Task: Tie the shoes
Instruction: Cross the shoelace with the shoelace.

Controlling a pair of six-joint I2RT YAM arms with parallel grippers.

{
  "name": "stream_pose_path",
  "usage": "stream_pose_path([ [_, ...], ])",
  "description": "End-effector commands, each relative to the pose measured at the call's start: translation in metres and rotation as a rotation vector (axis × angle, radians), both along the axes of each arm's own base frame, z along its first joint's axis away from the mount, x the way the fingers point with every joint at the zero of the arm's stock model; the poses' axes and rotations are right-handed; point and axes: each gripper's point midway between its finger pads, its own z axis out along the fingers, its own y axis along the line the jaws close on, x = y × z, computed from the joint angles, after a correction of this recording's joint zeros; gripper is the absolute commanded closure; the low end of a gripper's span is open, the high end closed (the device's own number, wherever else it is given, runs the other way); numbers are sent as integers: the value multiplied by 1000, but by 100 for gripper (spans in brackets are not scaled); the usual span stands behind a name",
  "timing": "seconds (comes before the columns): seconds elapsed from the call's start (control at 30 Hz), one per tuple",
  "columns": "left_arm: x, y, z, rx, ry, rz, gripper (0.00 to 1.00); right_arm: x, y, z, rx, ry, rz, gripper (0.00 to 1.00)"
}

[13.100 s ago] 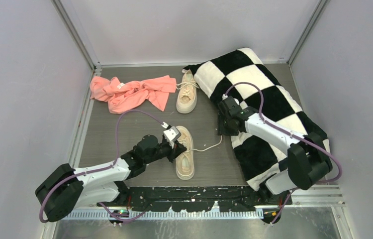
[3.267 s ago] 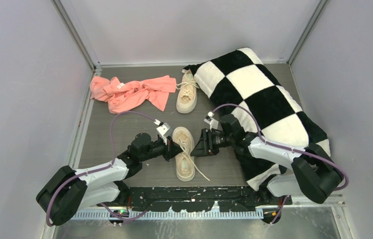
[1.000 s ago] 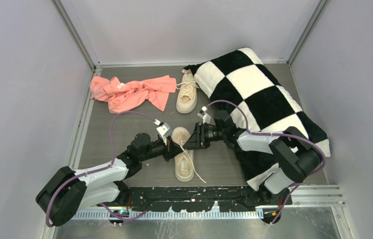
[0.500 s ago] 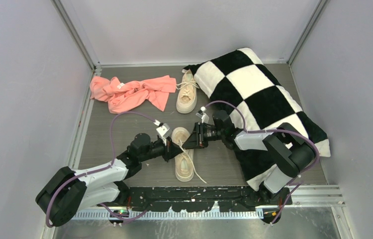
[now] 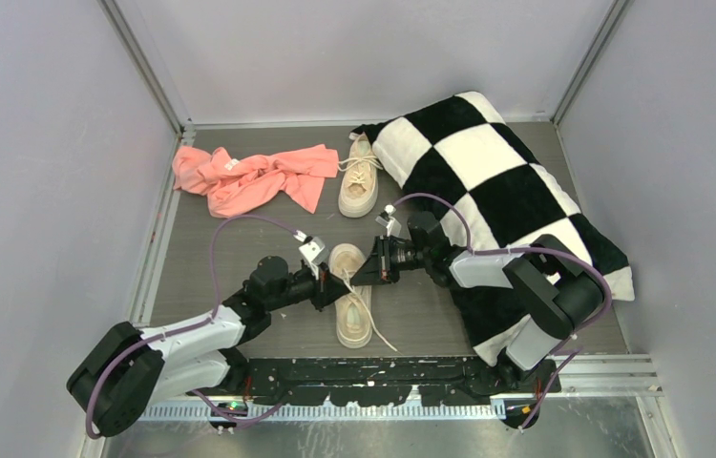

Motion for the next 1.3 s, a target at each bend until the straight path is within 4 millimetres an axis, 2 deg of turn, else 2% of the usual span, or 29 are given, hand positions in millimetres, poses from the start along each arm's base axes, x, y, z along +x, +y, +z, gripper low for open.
stream_pose_path([
  [0.0,0,-8,29,-73,-85,-35,100,6,2,0,-5,-46,-20,99],
  [0.1,-1,-9,29,-65,-64,-37,97,6,0,-2,-16,-49,-35,99],
  [0.27,-1,-8,27,-53,-32,-27,77,8,0,-3,-21,-51,-46,99],
  [0.53,2,0,30,-48,-25,34,62,9,-3,-3,-24,-58,-61,99],
  [0.9,11,12,32,-51,-26,135,52,8,-6,2,-15,-72,-67,99],
  [1.27,12,4,32,-55,10,112,53,7,-6,3,-10,-77,-67,99],
])
